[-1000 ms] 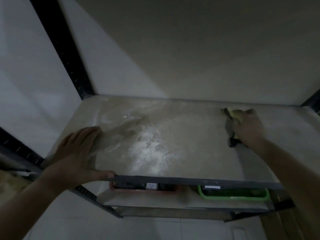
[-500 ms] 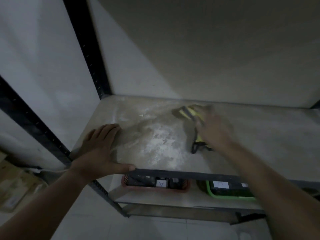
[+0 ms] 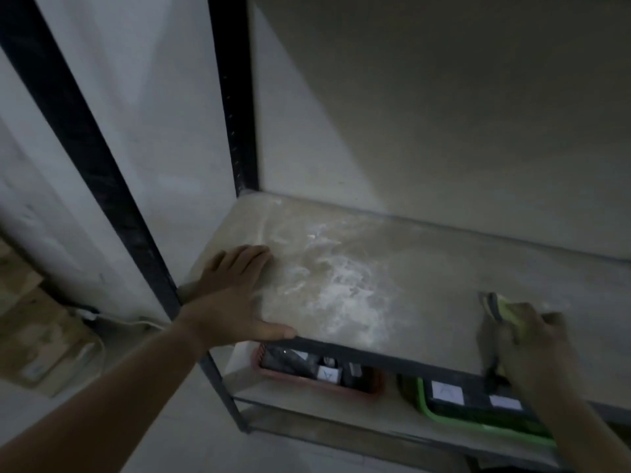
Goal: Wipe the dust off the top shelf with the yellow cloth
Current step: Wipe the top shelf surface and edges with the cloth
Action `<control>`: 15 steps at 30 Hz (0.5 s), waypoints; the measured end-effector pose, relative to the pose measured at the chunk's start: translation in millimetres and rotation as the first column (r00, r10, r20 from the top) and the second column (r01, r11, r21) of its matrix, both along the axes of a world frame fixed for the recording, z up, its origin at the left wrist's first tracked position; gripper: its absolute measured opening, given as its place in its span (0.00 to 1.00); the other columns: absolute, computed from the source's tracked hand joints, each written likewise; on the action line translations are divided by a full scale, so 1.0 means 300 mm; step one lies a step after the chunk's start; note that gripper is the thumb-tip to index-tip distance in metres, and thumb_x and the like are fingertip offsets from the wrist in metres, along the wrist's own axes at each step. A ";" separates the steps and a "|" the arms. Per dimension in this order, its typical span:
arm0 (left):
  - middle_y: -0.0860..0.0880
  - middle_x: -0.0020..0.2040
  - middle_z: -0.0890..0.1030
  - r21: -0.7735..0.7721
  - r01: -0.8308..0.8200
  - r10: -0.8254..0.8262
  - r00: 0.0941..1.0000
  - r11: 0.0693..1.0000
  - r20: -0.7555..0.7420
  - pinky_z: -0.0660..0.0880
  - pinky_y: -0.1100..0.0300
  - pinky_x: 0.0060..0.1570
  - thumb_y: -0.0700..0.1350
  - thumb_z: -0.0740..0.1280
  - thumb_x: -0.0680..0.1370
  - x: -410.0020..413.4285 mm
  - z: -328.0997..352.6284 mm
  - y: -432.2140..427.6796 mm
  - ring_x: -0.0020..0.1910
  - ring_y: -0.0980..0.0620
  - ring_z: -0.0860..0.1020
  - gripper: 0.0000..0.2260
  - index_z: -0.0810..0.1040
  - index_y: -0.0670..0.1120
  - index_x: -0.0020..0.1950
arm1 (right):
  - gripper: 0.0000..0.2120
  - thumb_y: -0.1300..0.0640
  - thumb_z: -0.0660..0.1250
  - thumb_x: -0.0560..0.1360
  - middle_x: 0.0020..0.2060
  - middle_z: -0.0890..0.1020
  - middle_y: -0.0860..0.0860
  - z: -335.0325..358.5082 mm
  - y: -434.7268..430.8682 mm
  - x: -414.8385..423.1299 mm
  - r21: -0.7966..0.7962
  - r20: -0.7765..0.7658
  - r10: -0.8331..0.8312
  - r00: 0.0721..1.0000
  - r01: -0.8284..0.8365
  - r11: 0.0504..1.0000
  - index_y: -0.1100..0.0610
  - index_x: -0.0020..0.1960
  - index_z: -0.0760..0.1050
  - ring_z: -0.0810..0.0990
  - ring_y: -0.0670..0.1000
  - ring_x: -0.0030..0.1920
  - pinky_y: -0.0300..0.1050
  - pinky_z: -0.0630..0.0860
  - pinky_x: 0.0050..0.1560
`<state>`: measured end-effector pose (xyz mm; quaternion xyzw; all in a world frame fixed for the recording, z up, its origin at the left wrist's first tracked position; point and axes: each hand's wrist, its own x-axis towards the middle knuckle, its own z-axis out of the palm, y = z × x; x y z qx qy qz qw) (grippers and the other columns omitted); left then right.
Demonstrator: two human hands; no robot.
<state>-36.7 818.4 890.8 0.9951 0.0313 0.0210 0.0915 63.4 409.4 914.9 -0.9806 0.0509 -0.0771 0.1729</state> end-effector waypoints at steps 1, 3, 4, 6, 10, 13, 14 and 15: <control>0.53 0.82 0.54 0.003 -0.003 0.003 1.000 1.000 0.005 0.49 0.48 0.80 0.89 0.50 0.56 -0.004 0.009 -0.004 0.81 0.51 0.52 0.66 0.53 0.49 0.83 | 0.15 0.55 0.64 0.75 0.49 0.70 0.60 -0.008 0.065 -0.012 -0.012 0.006 0.051 0.999 -0.051 0.999 0.56 0.61 0.73 0.74 0.60 0.38 0.51 0.74 0.43; 0.52 0.81 0.57 -0.011 -0.006 0.006 1.000 1.000 0.024 0.50 0.47 0.80 0.89 0.49 0.55 -0.007 0.015 -0.006 0.80 0.49 0.55 0.66 0.56 0.48 0.82 | 0.17 0.47 0.59 0.75 0.50 0.72 0.57 -0.024 0.206 -0.034 -0.111 0.047 0.157 0.986 -0.151 0.982 0.54 0.60 0.72 0.74 0.60 0.42 0.51 0.76 0.44; 0.52 0.81 0.58 -0.004 -0.005 0.005 1.000 1.000 0.025 0.51 0.47 0.79 0.89 0.49 0.55 -0.007 0.015 -0.008 0.80 0.49 0.56 0.66 0.57 0.48 0.82 | 0.18 0.45 0.57 0.75 0.51 0.73 0.57 -0.032 0.277 -0.046 -0.142 0.064 0.187 0.980 -0.177 0.974 0.52 0.60 0.71 0.74 0.60 0.45 0.52 0.76 0.45; 0.51 0.80 0.60 0.003 0.001 -0.001 0.999 1.000 0.036 0.53 0.46 0.79 0.88 0.50 0.56 -0.006 0.013 -0.006 0.80 0.48 0.58 0.65 0.59 0.47 0.81 | 0.18 0.45 0.57 0.75 0.55 0.73 0.56 -0.018 0.435 -0.069 -0.165 0.044 0.214 0.976 -0.204 0.965 0.50 0.62 0.68 0.74 0.59 0.51 0.52 0.75 0.49; 0.50 0.80 0.62 0.015 0.005 -0.006 0.998 1.000 0.065 0.55 0.46 0.78 0.88 0.53 0.58 -0.005 -0.003 -0.003 0.79 0.47 0.60 0.63 0.61 0.46 0.81 | 0.17 0.52 0.58 0.78 0.60 0.69 0.55 0.033 0.636 -0.085 -0.120 -0.085 0.291 0.953 -0.299 0.947 0.50 0.66 0.64 0.71 0.55 0.54 0.47 0.68 0.50; 0.51 0.80 0.60 -0.001 0.004 -0.004 0.998 1.000 0.056 0.53 0.47 0.79 0.87 0.55 0.58 -0.007 -0.005 0.000 0.79 0.48 0.58 0.63 0.59 0.47 0.81 | 0.16 0.54 0.58 0.79 0.61 0.70 0.54 0.057 0.600 -0.064 0.024 -0.074 0.376 0.924 -0.376 0.926 0.48 0.67 0.66 0.70 0.53 0.48 0.43 0.63 0.43; 0.51 0.80 0.60 -0.004 0.006 -0.006 0.998 1.000 0.058 0.53 0.47 0.79 0.87 0.55 0.58 -0.006 -0.005 0.001 0.79 0.48 0.58 0.62 0.59 0.47 0.81 | 0.16 0.54 0.57 0.80 0.61 0.71 0.55 0.075 0.551 -0.050 0.042 -0.064 0.387 0.920 -0.385 0.922 0.49 0.67 0.67 0.72 0.54 0.47 0.42 0.63 0.42; 0.51 0.80 0.60 -0.003 0.006 -0.006 0.998 1.000 0.061 0.53 0.48 0.79 0.87 0.55 0.58 -0.006 -0.006 0.001 0.79 0.48 0.58 0.62 0.59 0.47 0.81 | 0.16 0.55 0.57 0.80 0.59 0.73 0.56 0.067 0.495 -0.035 0.019 0.010 0.391 0.920 -0.391 0.920 0.51 0.68 0.68 0.74 0.55 0.46 0.42 0.63 0.42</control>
